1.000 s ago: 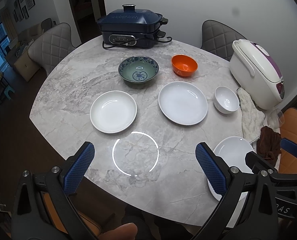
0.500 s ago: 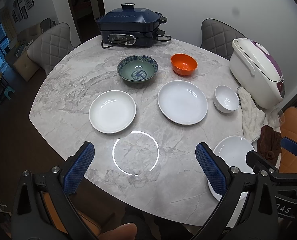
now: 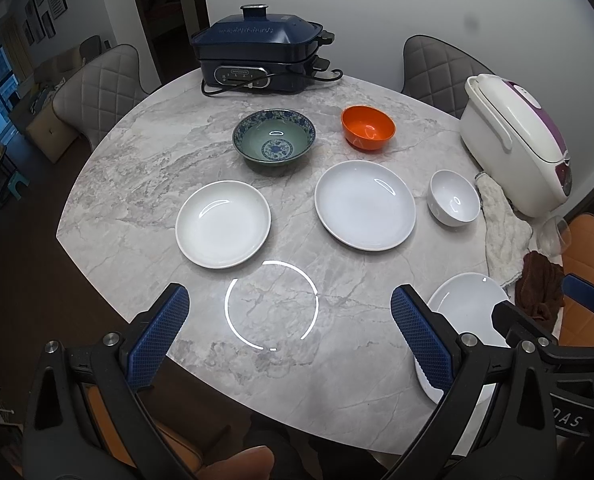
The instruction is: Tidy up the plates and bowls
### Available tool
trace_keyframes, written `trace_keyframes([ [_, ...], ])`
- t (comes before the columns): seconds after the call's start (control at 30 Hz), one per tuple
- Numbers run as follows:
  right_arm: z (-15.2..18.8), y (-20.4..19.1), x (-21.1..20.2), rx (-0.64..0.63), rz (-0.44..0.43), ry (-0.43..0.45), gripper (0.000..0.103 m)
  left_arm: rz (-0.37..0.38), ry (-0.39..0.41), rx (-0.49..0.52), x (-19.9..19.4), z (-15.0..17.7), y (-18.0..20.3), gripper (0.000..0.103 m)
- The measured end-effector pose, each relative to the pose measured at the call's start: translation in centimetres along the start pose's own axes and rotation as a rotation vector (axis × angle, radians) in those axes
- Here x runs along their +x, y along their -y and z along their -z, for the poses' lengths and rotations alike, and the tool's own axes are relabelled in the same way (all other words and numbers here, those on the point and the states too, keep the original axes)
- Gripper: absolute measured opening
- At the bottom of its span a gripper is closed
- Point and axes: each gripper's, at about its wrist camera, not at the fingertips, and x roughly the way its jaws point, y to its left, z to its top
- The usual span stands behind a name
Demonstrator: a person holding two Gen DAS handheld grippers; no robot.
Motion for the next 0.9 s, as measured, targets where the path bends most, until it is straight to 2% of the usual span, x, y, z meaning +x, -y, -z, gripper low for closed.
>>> trace_keyframes([
  [0.5, -0.4, 0.1, 0.7, 0.002, -0.002, -0.005, 0.103, -0.001, -0.023, 0.008, 2.1, -0.9, 1.0, 0.102],
  [0.7, -0.6, 0.5, 1.5, 0.011, -0.014, -0.014, 0.103, 0.025, -0.035, 0.012, 3.5, -1.0, 1.4, 0.102],
  [0.77, -0.4, 2.1, 3.3, 0.02, -0.04, -0.027, 0.103, 0.063, -0.049, 0.027, 5.2, -0.5, 1.8, 0.101],
  [0.9, 1.2, 5.5, 4.6, 0.065, -0.132, -0.049, 0.103, 0.249, -0.144, -0.041, 10.1, 1.7, 1.3, 0.102],
])
